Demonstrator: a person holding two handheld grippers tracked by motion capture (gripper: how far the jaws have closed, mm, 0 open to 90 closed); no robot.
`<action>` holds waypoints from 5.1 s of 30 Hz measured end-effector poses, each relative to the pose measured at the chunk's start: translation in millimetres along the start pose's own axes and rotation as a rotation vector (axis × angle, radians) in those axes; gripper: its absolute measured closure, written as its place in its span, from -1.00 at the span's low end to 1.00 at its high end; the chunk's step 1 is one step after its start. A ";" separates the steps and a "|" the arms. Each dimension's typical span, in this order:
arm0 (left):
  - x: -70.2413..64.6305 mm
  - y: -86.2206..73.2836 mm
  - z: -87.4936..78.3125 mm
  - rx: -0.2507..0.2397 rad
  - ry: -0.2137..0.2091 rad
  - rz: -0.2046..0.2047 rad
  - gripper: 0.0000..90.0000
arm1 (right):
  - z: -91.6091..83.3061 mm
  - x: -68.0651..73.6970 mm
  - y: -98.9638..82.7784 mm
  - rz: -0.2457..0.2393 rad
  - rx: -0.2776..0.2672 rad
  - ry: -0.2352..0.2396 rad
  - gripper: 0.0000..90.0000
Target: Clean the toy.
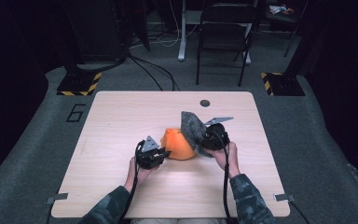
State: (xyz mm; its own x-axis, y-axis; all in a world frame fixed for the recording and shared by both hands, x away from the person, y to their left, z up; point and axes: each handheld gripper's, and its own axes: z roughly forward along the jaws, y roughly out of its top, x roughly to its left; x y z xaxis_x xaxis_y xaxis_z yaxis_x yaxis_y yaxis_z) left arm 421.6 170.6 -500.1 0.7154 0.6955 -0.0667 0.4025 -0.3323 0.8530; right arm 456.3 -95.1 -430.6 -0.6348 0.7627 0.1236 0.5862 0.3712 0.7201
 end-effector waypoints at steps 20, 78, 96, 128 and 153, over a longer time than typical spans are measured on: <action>-5.6 4.1 -0.8 -0.050 0.028 0.032 0.72 | -3.2 6.3 3.0 -0.038 -0.009 -0.058 0.64; -7.3 1.3 -4.8 -0.045 -0.018 0.021 0.67 | -21.4 11.7 11.9 -0.055 -0.034 -0.081 0.65; -8.8 0.5 -4.3 -0.046 -0.017 0.026 0.67 | -1.8 31.2 9.8 -0.147 0.030 -0.099 0.63; -2.4 -1.0 -5.1 -0.049 -0.035 -0.011 0.66 | -25.5 -5.9 8.9 -0.004 0.002 -0.070 0.64; -12.3 -2.2 5.8 0.007 0.078 0.162 0.38 | 7.1 13.3 3.6 -0.083 0.056 -0.078 0.64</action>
State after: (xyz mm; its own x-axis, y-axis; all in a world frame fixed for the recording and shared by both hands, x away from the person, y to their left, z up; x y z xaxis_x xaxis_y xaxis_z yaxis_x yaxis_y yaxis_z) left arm 415.3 159.1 -504.1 0.7252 0.6795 0.1117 0.2899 -0.4484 0.8455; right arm 453.5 -79.9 -431.2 -0.6424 0.7663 0.0106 0.5620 0.4617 0.6863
